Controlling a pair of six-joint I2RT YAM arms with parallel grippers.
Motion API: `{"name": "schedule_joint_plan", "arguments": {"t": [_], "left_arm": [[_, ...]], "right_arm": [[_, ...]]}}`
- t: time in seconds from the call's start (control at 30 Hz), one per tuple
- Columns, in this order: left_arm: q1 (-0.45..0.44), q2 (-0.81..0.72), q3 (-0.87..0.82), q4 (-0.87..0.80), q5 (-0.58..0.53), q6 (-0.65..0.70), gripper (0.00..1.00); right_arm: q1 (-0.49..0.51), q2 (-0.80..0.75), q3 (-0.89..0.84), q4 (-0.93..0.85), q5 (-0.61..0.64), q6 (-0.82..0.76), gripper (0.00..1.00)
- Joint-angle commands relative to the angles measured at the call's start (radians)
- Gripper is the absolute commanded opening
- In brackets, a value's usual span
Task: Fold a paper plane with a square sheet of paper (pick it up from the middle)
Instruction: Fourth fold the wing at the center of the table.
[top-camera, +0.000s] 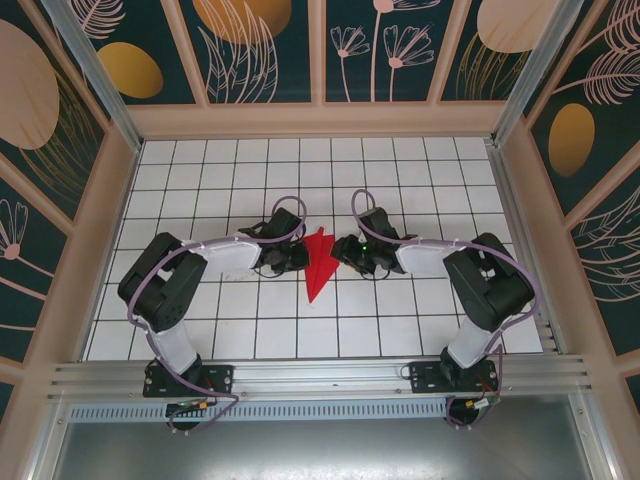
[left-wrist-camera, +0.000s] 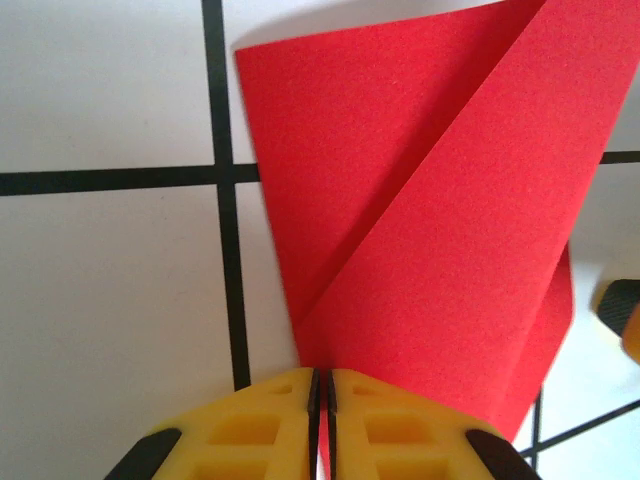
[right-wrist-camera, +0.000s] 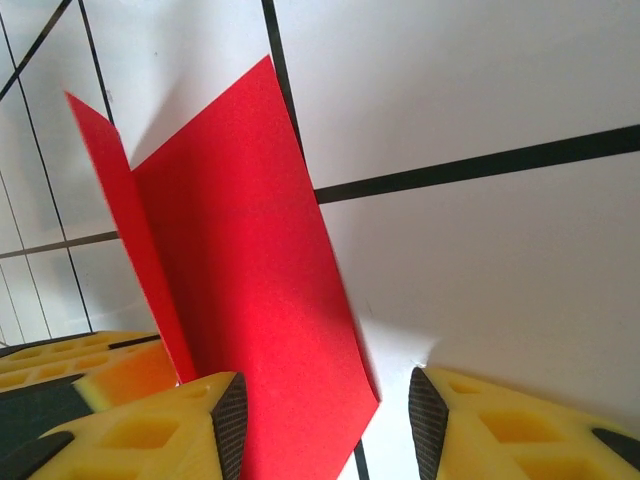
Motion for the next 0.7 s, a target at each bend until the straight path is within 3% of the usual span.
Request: {"name": "schedule_joint_plan", "arguments": {"t": [0.0, 0.67], "left_arm": [[0.008, 0.025, 0.014, -0.016, -0.001, 0.026, 0.14], [0.008, 0.042, 0.004, 0.000, 0.024, 0.024, 0.16]], "right_arm": [[0.011, 0.025, -0.011, 0.040, -0.027, 0.020, 0.49], [0.018, 0.043, -0.030, 0.119, -0.064, 0.052, 0.39]]}}
